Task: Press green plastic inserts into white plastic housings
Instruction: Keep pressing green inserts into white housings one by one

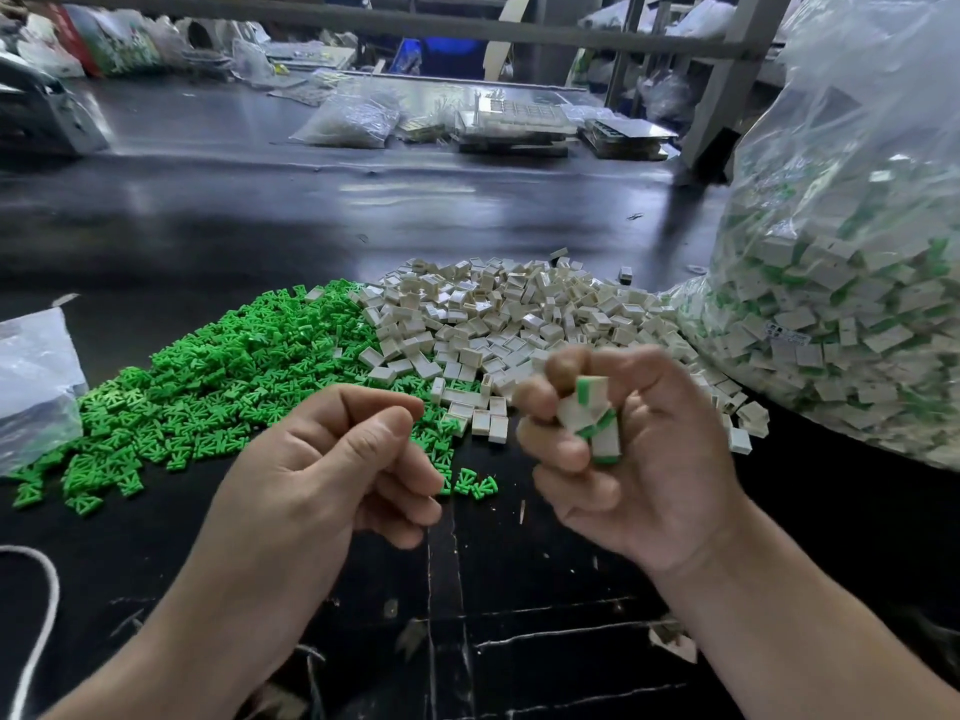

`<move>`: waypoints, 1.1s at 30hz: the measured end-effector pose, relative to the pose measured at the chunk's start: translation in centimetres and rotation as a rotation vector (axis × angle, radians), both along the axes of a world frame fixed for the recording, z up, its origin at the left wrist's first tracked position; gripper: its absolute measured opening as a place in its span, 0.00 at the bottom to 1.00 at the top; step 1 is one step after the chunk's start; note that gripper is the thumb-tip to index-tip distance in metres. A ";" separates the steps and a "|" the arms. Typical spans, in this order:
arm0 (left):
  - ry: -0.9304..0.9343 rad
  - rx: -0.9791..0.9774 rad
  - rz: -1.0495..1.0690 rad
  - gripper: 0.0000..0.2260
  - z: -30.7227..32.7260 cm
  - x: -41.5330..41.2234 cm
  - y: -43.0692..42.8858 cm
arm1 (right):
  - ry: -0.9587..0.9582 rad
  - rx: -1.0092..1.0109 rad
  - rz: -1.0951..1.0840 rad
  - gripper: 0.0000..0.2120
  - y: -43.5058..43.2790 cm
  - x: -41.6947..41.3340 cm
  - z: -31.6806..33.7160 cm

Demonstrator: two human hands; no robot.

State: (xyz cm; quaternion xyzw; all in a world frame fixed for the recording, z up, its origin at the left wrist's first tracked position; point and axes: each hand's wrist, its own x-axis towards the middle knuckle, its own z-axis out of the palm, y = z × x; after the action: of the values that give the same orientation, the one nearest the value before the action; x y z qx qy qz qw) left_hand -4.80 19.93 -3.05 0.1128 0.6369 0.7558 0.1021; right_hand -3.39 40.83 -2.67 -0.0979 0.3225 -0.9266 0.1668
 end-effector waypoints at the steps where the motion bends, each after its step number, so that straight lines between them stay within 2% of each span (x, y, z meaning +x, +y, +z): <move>1: 0.029 -0.056 0.023 0.06 0.0 -0.1 -0.1 | -0.008 -0.032 -0.037 0.10 0.4 -0.2 0.0; 5: 0.266 -0.443 0.070 0.08 -0.3 0.2 -0.2 | -0.092 0.041 -0.178 0.15 1.6 -0.9 -0.5; 7: 0.499 -0.738 0.111 0.12 -1.0 0.3 -0.3 | -0.132 0.247 -0.271 0.12 2.2 -1.1 -0.5; 8: 0.600 -0.879 0.103 0.14 -1.4 0.4 -0.3 | -0.126 0.450 -0.337 0.10 2.4 -1.1 -0.4; 10: 0.739 -1.081 0.058 0.20 -2.2 0.3 0.1 | -0.046 1.051 -0.477 0.10 2.6 -1.0 -0.5; 12: 0.831 -1.186 0.005 0.20 -2.7 0.0 0.2 | 0.106 1.652 -0.540 0.11 2.6 -0.9 -1.1; 13: 0.871 -1.210 -0.006 0.19 -2.7 -0.1 0.3 | 0.161 1.873 -0.513 0.11 2.5 -1.0 -1.4; 15: 0.935 -1.235 -0.011 0.19 -3.0 -0.6 0.6 | 0.164 2.092 -0.425 0.12 2.0 -1.1 -1.9; 18: 0.970 -1.246 -0.038 0.17 -3.4 -0.9 1.2 | 0.184 2.191 -0.363 0.11 1.2 -1.2 -2.3; 21: 0.939 -1.233 -0.056 0.09 -3.6 -0.9 1.3 | 0.206 2.164 -0.376 0.10 1.2 -1.0 -2.3; 23: 0.890 -1.213 -0.056 0.07 -3.5 -0.9 1.1 | 0.146 1.994 -0.384 0.06 1.5 -0.9 -2.2; 25: 0.864 -1.205 -0.057 0.07 -3.3 -0.9 1.2 | 0.014 1.652 -0.333 0.04 1.4 -0.8 -1.9; 29: 0.841 -1.178 -0.083 0.10 -2.7 -0.6 1.2 | -0.199 0.814 -0.182 0.09 1.3 -1.1 -1.1; 31: 0.807 -1.139 -0.106 0.11 -2.7 -0.6 1.0 | -0.229 0.577 -0.150 0.12 1.2 -1.2 -1.1; 33: 0.775 -1.093 -0.096 0.11 -2.8 -0.7 1.0 | -0.228 0.486 -0.119 0.15 1.1 -1.1 -1.2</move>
State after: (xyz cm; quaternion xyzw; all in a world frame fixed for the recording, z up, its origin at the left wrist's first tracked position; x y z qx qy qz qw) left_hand -5.51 20.90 -5.89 0.3364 0.9128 0.2241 -0.0580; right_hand -4.48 41.90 -3.82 0.0692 0.5196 -0.8353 0.1658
